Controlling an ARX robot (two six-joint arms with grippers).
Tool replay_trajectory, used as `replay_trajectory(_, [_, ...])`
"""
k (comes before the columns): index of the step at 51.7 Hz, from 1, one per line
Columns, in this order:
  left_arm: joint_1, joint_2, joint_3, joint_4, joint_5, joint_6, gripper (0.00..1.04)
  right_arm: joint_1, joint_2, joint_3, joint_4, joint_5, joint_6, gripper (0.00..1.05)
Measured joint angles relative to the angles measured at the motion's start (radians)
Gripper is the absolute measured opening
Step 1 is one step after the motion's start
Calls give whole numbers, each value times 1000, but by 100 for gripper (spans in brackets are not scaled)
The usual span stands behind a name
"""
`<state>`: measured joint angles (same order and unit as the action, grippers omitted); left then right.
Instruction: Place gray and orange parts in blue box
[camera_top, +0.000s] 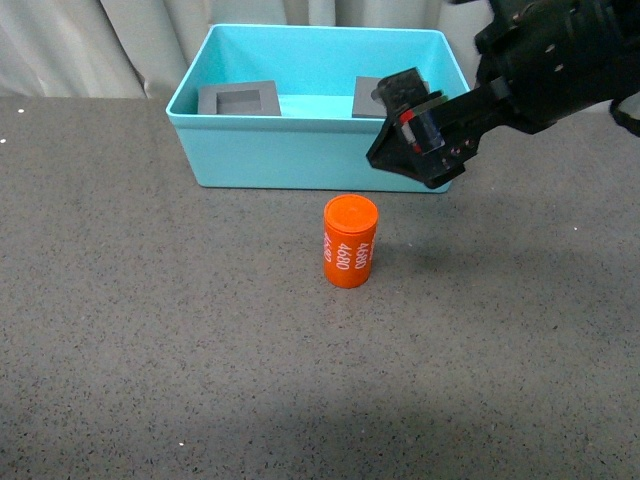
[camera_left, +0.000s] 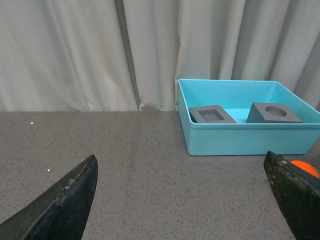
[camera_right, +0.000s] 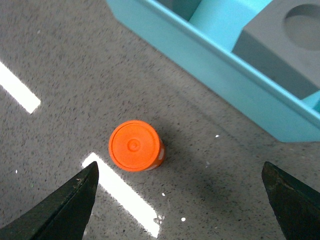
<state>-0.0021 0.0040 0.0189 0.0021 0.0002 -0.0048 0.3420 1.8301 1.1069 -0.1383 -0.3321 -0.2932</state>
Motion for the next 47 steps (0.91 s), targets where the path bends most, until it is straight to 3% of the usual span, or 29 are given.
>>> replay_trajectory(17, [0,0,0,0,0,0,98,80,143,125,-106,56,-113,95])
replay_trajectory(38, [0,0,0,0,0,0,98,153,301,248,-172,132,-109,95])
replay_trajectory(43, [0,0,0,0,0,0,98,156,318,261,-182,154,-103,86])
replay_trajectory(47, [0,0,0,0,0,0,98,157,331,276,-203,175,-95,70])
